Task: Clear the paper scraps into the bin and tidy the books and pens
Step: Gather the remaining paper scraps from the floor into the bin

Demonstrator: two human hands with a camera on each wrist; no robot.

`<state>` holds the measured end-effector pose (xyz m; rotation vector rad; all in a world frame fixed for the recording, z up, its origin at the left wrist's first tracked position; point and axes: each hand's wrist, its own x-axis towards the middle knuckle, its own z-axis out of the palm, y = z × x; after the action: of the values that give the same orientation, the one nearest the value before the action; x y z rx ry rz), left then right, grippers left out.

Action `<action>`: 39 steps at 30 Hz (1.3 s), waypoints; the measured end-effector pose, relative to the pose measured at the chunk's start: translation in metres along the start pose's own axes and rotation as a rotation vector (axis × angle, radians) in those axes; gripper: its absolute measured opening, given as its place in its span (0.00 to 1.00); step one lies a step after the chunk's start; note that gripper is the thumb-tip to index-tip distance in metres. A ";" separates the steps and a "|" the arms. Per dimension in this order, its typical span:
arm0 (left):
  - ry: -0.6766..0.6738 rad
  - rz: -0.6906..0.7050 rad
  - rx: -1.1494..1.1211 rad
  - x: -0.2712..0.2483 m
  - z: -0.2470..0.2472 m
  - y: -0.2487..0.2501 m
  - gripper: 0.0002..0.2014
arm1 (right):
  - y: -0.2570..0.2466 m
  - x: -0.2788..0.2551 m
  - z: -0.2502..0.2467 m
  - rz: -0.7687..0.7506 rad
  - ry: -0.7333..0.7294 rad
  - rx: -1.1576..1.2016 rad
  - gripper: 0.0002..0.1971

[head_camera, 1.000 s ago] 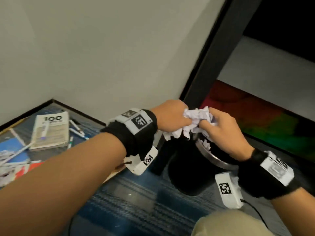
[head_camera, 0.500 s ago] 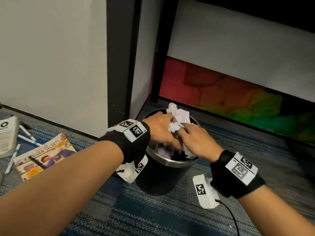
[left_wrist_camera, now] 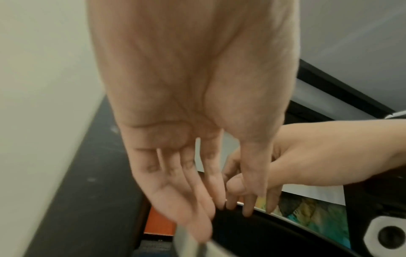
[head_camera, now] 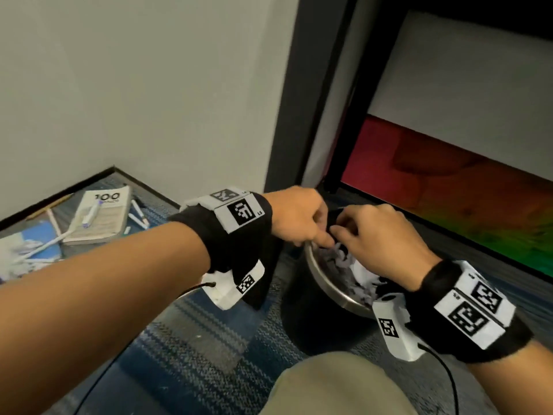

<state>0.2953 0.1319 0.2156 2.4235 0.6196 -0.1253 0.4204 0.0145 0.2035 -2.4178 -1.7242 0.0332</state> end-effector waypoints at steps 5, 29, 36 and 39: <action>-0.011 -0.095 0.115 -0.060 -0.023 -0.066 0.15 | -0.080 0.018 0.010 -0.107 -0.074 -0.139 0.18; 0.225 -0.916 -0.037 -0.411 0.002 -0.482 0.13 | -0.580 0.114 0.210 -0.743 -0.582 -0.420 0.21; 0.300 -0.668 -0.247 -0.360 0.048 -0.491 0.16 | -0.576 0.137 0.319 -0.653 -0.612 -0.242 0.20; 0.292 -0.749 -0.155 -0.336 0.062 -0.497 0.25 | -0.573 0.148 0.354 -0.621 -0.563 -0.166 0.21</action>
<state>-0.2279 0.3045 -0.0300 1.9603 1.5830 -0.0242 -0.1092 0.3793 -0.0465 -1.9655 -2.7519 0.5516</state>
